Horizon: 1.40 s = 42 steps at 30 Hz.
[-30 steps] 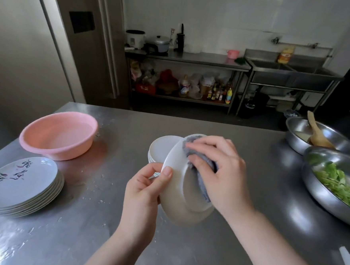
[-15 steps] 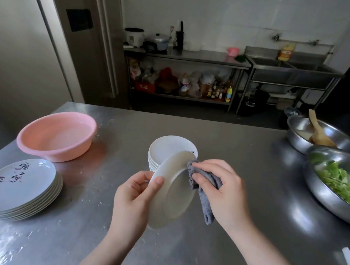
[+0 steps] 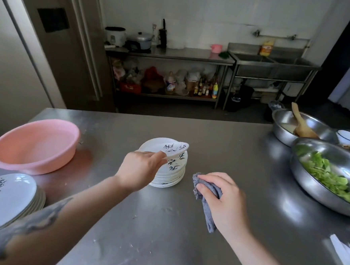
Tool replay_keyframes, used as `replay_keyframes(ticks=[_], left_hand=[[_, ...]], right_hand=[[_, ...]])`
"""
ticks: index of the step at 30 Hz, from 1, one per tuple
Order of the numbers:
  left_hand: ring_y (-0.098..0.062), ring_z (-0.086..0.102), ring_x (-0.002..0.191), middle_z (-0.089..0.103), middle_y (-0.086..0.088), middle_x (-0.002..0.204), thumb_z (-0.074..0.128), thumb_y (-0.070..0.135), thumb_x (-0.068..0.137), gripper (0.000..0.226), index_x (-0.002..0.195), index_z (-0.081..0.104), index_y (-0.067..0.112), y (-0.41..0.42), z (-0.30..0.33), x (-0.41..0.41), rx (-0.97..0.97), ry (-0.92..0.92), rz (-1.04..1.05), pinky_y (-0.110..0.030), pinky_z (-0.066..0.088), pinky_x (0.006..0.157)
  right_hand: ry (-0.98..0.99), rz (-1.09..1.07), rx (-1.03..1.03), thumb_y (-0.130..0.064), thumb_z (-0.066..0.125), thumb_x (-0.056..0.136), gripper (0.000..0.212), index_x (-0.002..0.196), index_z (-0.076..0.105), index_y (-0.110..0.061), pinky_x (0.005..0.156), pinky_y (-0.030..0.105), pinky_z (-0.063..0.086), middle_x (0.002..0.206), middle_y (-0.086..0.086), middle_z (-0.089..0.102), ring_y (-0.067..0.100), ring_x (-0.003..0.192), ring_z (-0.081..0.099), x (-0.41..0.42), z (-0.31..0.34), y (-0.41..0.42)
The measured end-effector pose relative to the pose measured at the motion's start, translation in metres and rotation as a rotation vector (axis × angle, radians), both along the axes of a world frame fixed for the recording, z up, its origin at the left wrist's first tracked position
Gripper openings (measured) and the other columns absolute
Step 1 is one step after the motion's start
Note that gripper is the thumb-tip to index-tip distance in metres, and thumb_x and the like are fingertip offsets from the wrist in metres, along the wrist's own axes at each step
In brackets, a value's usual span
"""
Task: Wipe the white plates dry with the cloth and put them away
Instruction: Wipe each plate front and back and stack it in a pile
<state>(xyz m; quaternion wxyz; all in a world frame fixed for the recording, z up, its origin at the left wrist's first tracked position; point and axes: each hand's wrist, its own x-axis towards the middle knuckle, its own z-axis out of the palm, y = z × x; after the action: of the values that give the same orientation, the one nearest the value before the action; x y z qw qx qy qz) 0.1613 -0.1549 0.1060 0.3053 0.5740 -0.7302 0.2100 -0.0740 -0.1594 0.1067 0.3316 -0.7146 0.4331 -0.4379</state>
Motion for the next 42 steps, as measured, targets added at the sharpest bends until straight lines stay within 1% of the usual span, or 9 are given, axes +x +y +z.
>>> replay_keyframes(ticks=[3, 6, 9, 16, 20, 25, 31, 37, 42], left_hand=[[-0.024, 0.054, 0.038, 0.056, 0.002, 0.048, 0.047, 0.026, 0.089, 0.033, 0.071, 0.067, 0.009, -0.02, -0.017, 0.012, 0.014, -0.074, -0.016, -0.021, 0.034, 0.032], [-0.022, 0.052, 0.038, 0.054, 0.003, 0.046, 0.073, 0.01, 0.078, 0.012, 0.068, 0.066, 0.01, -0.031, -0.035, 0.016, 0.035, -0.145, -0.074, -0.018, 0.035, 0.034], [-0.018, 0.061, 0.046, 0.063, 0.005, 0.054, 0.088, 0.0, 0.057, 0.026, 0.071, 0.07, 0.012, -0.035, -0.052, 0.019, 0.113, -0.144, -0.113, -0.018, 0.039, 0.038], [-0.024, 0.064, 0.068, 0.069, 0.005, 0.076, 0.073, 0.017, 0.084, 0.006, 0.085, 0.068, 0.014, -0.041, -0.071, 0.013, 0.303, -0.022, -0.03, -0.025, 0.046, 0.053], [-0.018, 0.06, 0.105, 0.067, 0.01, 0.11, 0.057, 0.031, 0.095, 0.018, 0.11, 0.066, 0.026, -0.047, -0.082, 0.009, 0.574, 0.202, 0.13, -0.032, 0.051, 0.076], [-0.013, 0.058, 0.115, 0.064, 0.015, 0.122, 0.062, 0.033, 0.093, 0.023, 0.115, 0.067, 0.033, -0.052, -0.085, 0.01, 0.708, 0.402, 0.156, -0.03, 0.049, 0.087], [-0.012, 0.043, 0.135, 0.057, 0.013, 0.136, 0.059, 0.028, 0.095, 0.031, 0.127, 0.061, 0.025, -0.053, -0.08, 0.007, 0.726, 0.355, 0.13, -0.023, 0.021, 0.11], [-0.015, 0.042, 0.137, 0.05, 0.003, 0.146, 0.064, 0.03, 0.092, 0.031, 0.122, 0.066, 0.023, 0.014, -0.09, 0.001, 0.562, 0.455, 0.208, -0.026, 0.032, 0.109], [-0.016, 0.05, 0.129, 0.052, 0.006, 0.143, 0.063, 0.031, 0.092, 0.029, 0.12, 0.067, 0.028, 0.111, -0.105, 0.032, 0.578, 0.518, 0.508, -0.027, 0.039, 0.102]], right_hand=[[-0.002, -0.03, 0.016, -0.007, 0.071, 0.082, 0.022, 0.085, 0.075, -0.028, 0.076, 0.01, 0.044, 0.093, -0.019, 0.065, 0.001, 0.091, 0.062, -0.006, -0.003, 0.001], [-0.017, -0.058, 0.04, -0.004, 0.071, 0.082, 0.023, 0.084, 0.075, -0.027, 0.074, 0.006, 0.042, 0.094, -0.017, 0.065, 0.001, 0.091, 0.062, -0.011, -0.007, 0.004], [-0.042, -0.064, 0.052, 0.0, 0.07, 0.081, 0.024, 0.083, 0.076, -0.023, 0.068, 0.001, 0.04, 0.093, -0.012, 0.066, -0.004, 0.084, 0.061, -0.014, -0.008, 0.006], [0.053, -0.054, 0.05, -0.002, 0.072, 0.08, 0.022, 0.085, 0.077, -0.023, 0.072, 0.005, 0.042, 0.094, -0.014, 0.066, -0.001, 0.086, 0.062, -0.017, -0.015, 0.01], [0.027, -0.047, 0.084, -0.004, 0.071, 0.082, 0.024, 0.083, 0.076, -0.027, 0.071, 0.009, 0.045, 0.094, -0.019, 0.064, 0.004, 0.083, 0.064, -0.019, -0.018, 0.015], [-0.02, -0.058, 0.072, 0.002, 0.07, 0.081, 0.028, 0.082, 0.075, -0.026, 0.066, 0.0, 0.041, 0.092, -0.018, 0.064, -0.005, 0.078, 0.063, -0.02, -0.016, 0.02], [0.004, -0.023, 0.068, 0.001, 0.07, 0.08, 0.031, 0.079, 0.073, -0.03, 0.066, 0.002, 0.041, 0.093, -0.019, 0.064, -0.002, 0.077, 0.063, -0.021, -0.016, 0.025], [0.019, 0.073, 0.051, 0.001, 0.07, 0.08, 0.04, 0.079, 0.071, -0.039, 0.066, 0.0, 0.041, 0.094, -0.022, 0.063, -0.005, 0.081, 0.063, -0.014, -0.021, 0.023], [0.036, 0.237, 0.063, 0.0, 0.072, 0.079, 0.038, 0.081, 0.073, -0.038, 0.068, 0.003, 0.043, 0.094, -0.019, 0.064, -0.001, 0.086, 0.063, 0.007, -0.037, 0.032]])
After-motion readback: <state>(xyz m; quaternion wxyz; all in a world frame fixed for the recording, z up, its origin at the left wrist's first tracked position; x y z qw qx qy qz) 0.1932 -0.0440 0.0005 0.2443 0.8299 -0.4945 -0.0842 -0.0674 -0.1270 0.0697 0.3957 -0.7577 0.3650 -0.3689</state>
